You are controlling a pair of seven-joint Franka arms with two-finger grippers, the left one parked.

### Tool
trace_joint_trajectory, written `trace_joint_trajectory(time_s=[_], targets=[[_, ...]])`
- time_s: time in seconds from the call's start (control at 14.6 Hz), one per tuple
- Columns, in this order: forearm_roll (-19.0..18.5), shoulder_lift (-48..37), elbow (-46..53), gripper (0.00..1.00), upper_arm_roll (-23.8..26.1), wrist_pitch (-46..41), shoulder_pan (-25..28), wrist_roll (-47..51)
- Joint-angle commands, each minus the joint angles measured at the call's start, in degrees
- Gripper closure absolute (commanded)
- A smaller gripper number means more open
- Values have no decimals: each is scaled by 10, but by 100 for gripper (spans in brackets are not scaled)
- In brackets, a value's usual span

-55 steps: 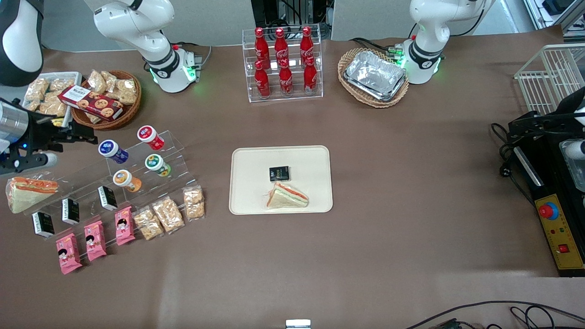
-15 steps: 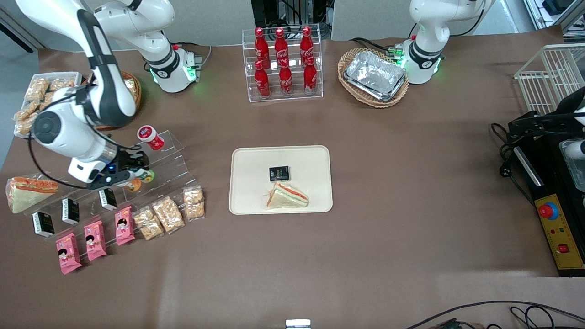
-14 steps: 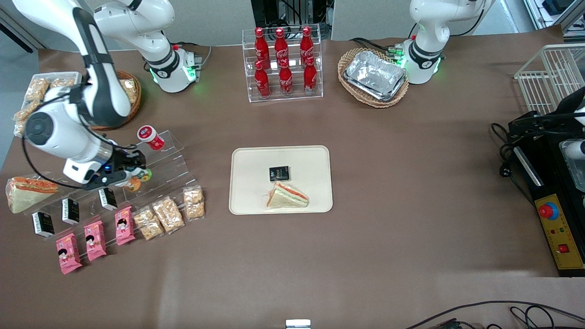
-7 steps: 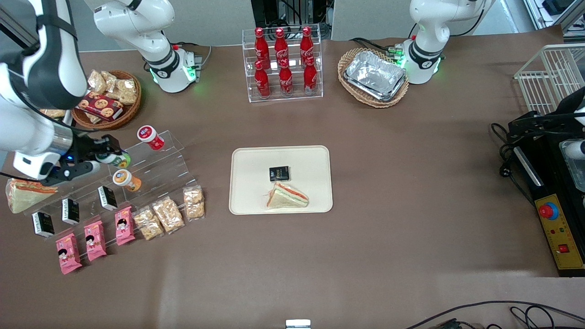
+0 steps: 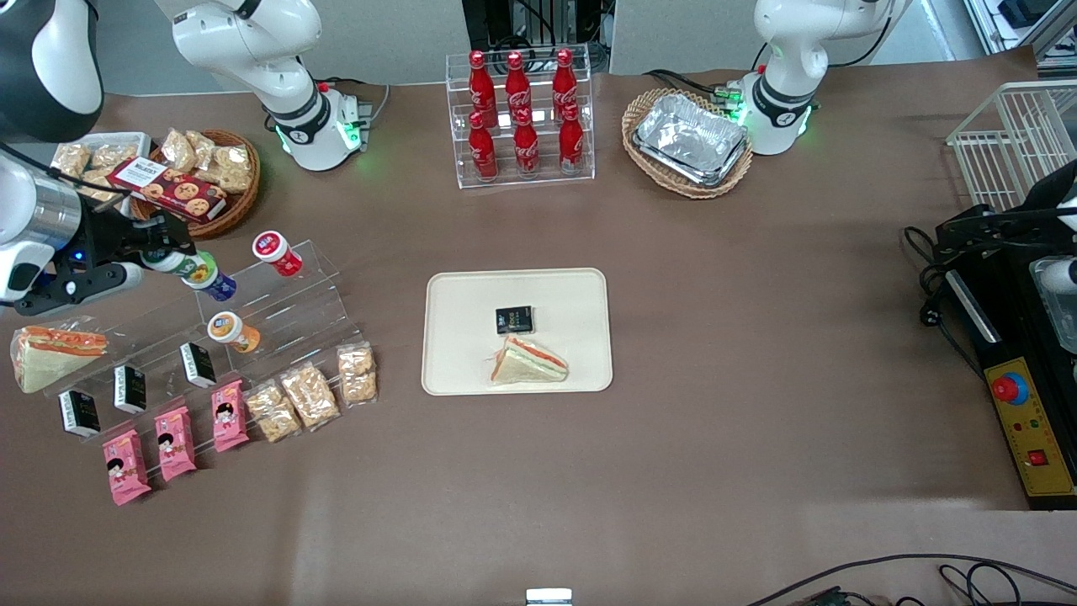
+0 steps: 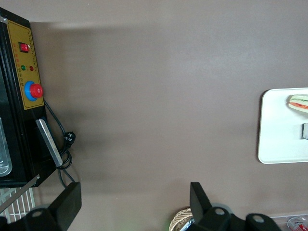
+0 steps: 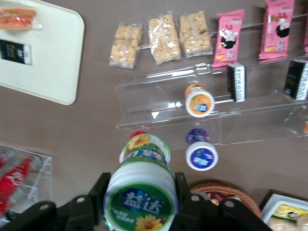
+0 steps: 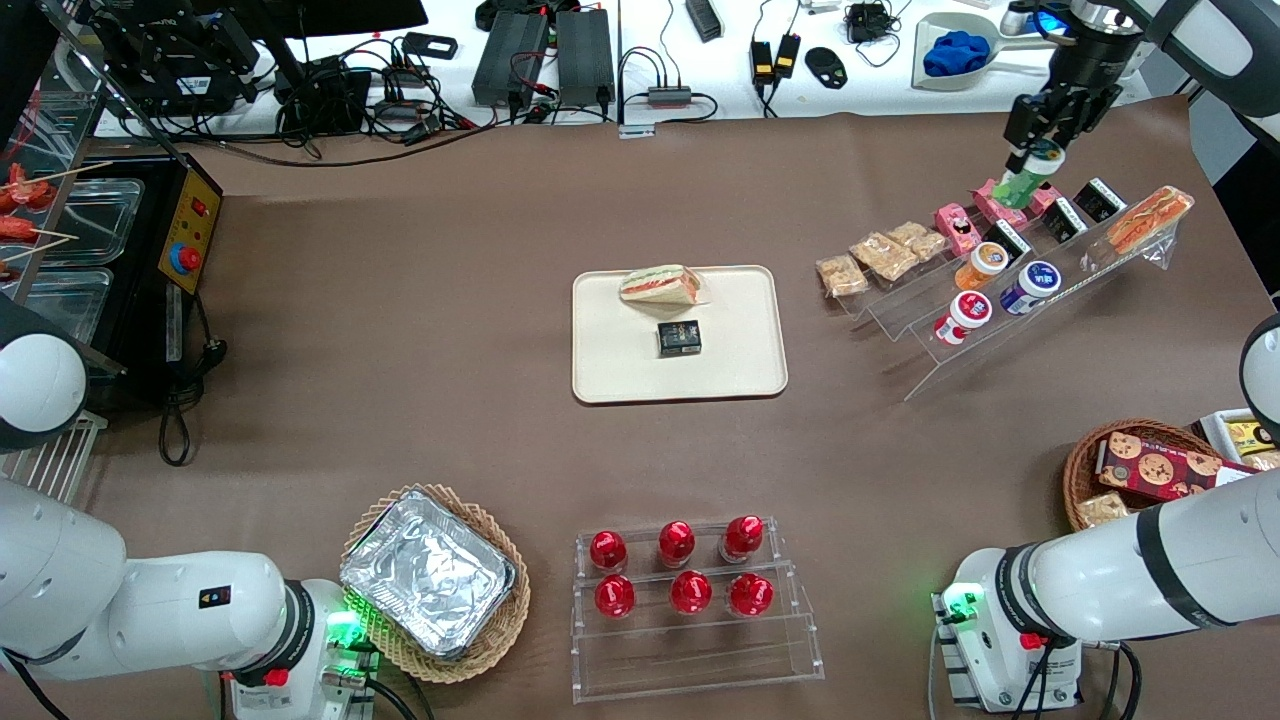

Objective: Place green gum on tray
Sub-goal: 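Lift the green-lidded cup up out of the rack, then carry the cup over the cream tray beside the black box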

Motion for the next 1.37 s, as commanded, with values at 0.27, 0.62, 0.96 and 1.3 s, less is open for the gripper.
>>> trace_joint_trajectory(time_s=[0.27, 0.62, 0.96, 1.3], targets=[[49, 26, -31, 73, 60, 68, 134, 298], [48, 32, -203, 74, 60, 310, 222, 371], [48, 114, -265, 74, 60, 485, 268, 396], [48, 179, -288, 74, 60, 587, 279, 397]])
